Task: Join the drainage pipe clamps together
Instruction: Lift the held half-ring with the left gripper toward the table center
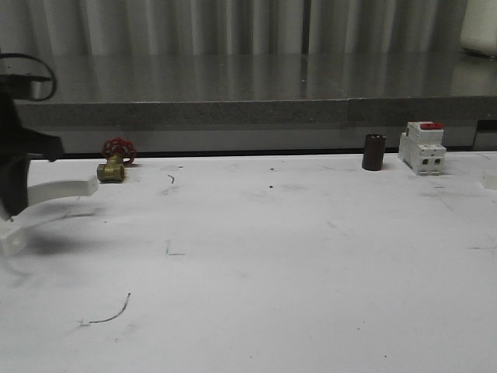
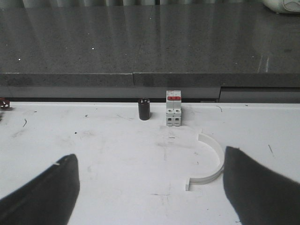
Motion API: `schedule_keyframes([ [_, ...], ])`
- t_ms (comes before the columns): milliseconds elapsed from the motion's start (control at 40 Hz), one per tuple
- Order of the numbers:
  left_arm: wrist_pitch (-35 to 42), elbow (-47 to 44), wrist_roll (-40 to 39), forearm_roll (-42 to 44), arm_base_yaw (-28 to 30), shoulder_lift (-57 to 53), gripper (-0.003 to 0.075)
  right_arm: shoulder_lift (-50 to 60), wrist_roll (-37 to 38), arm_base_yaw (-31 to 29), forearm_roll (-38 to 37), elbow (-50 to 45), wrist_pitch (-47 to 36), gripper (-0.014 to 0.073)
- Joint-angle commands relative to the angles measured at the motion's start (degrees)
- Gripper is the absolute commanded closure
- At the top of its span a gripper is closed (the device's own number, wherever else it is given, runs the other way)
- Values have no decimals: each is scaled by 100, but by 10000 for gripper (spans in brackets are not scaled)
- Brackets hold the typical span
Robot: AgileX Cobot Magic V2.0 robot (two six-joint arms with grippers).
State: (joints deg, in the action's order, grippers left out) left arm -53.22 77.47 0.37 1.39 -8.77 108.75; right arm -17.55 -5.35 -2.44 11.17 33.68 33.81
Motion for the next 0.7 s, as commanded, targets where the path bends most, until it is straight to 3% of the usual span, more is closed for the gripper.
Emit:
schedule_keyframes([
  [0,-482,639,-605,166,-350,-145,638,-90,-40,25,0,190,-452,-47],
  [300,-265,1658,-1543,-471,-1510,205,629,-90,-40,25,0,190,-452,-47],
  [675,162,1840,-2738,-483,-1767,658,613,-90,-40,25,0,190,-452,-47],
])
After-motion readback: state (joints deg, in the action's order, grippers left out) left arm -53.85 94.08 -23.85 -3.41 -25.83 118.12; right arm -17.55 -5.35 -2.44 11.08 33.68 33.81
